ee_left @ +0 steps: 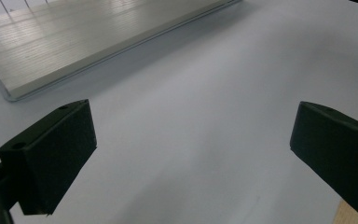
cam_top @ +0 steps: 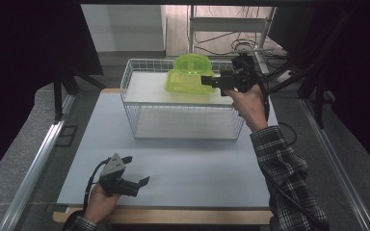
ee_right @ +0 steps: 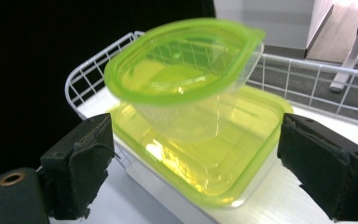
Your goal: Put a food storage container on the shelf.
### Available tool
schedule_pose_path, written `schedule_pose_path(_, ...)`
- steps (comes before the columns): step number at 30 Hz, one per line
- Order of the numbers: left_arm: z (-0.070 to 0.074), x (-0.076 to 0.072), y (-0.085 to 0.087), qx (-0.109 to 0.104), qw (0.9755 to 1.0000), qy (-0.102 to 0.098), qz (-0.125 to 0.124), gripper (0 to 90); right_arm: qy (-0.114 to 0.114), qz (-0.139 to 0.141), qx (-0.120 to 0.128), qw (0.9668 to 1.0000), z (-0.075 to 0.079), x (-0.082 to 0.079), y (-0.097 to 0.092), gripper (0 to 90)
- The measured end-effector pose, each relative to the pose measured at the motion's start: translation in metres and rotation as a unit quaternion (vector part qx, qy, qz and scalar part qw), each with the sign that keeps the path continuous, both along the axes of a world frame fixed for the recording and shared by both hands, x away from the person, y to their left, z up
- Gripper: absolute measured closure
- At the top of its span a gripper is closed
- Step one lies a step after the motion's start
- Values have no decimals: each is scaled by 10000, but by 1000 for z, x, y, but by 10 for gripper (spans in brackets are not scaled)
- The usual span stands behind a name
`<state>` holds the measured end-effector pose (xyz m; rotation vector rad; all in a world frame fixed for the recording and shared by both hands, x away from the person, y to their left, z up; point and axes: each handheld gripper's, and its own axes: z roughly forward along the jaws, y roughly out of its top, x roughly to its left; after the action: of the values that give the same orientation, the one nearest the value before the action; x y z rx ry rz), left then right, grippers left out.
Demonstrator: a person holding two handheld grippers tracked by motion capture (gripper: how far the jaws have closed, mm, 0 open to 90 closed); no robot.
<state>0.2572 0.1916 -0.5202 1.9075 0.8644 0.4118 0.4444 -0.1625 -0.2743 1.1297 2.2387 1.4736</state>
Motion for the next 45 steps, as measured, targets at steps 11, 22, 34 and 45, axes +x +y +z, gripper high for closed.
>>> schedule_pose_path(11, -1, 0, -2, 69, 10000, 14, -10, 5, -301, 185, -346, 9988, -21, -19, -3, 80)
schedule_pose_path(22, -2, 0, -4, 165, 9999, 43, -29, 7, -428, 285, -424, 9978, -44, -33, -7, 47)
schedule_pose_path(34, -4, 1, -6, 292, 9995, 61, -86, 8, -401, 393, -357, 9978, -73, -50, -19, 19)
schedule_pose_path(45, -4, 0, -8, 347, 9993, 60, -110, 8, -348, 345, -447, 9978, -108, -70, -30, 9)
